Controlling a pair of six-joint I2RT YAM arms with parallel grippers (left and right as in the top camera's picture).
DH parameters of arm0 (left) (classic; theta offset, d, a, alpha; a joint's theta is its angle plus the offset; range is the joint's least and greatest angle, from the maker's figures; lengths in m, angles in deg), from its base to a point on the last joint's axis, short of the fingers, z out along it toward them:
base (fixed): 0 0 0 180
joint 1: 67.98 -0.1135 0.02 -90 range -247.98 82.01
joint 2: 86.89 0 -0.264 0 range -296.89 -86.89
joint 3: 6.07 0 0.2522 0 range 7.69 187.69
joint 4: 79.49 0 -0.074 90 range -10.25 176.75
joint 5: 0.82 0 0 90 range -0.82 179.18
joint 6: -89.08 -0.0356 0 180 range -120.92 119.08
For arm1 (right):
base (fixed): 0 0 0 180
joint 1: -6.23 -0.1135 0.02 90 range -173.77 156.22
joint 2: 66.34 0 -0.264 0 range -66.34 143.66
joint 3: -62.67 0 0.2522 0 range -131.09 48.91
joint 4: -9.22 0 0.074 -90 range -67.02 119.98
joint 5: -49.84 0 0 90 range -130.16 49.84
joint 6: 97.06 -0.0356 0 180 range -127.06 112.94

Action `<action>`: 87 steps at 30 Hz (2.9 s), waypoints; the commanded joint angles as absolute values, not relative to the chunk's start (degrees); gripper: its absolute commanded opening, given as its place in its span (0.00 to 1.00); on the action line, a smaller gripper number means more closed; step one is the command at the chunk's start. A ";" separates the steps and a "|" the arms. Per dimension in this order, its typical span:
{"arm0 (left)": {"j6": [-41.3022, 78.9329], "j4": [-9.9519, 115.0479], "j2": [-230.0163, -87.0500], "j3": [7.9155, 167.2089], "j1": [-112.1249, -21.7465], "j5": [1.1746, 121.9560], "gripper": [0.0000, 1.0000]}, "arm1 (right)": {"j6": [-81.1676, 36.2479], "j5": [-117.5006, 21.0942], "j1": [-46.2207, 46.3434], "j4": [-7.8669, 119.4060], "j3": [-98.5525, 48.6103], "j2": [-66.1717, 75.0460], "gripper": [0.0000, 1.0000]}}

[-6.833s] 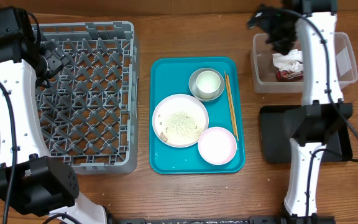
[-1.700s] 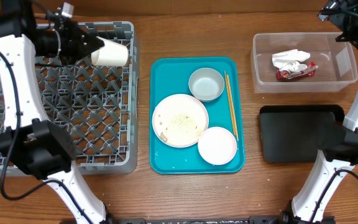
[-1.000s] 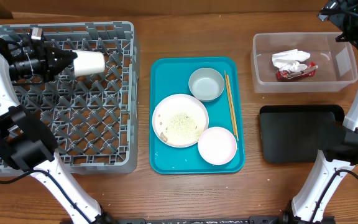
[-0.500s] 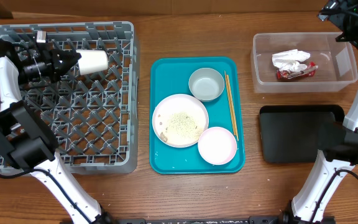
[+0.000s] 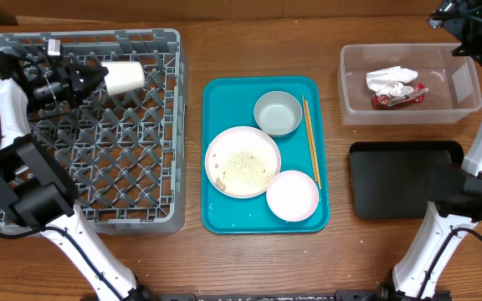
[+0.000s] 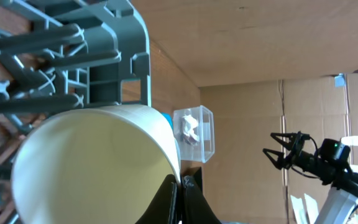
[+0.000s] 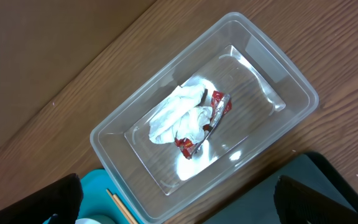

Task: Sort waste into correct bins and load items into the dishwasher
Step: 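Turn the cup upside down and lower it onto the rack, then reach the left gripper to the tray and grasp the small white bowl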

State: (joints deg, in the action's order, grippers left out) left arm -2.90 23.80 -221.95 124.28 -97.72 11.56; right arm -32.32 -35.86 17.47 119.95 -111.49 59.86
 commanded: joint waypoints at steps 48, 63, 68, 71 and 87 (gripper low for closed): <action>6.70 -3.55 -220.99 151.71 -96.56 60.32 0.33 | -32.38 -36.00 17.45 119.76 -111.93 59.16 1.00; 1.84 -10.04 -214.59 167.23 -84.24 40.12 1.00 | -32.40 -36.00 17.45 119.76 -111.93 59.16 1.00; 1.58 -10.06 -215.15 167.01 -72.24 45.22 0.88 | -32.40 -36.00 17.45 119.76 -111.93 59.16 1.00; 1.80 -9.97 -215.18 166.99 -62.66 58.24 0.76 | -32.38 -36.00 17.45 119.76 -111.93 59.16 1.00; 12.79 -1.73 -231.35 166.84 -29.27 92.78 0.59 | -32.40 -36.00 17.45 119.76 -111.93 59.16 1.00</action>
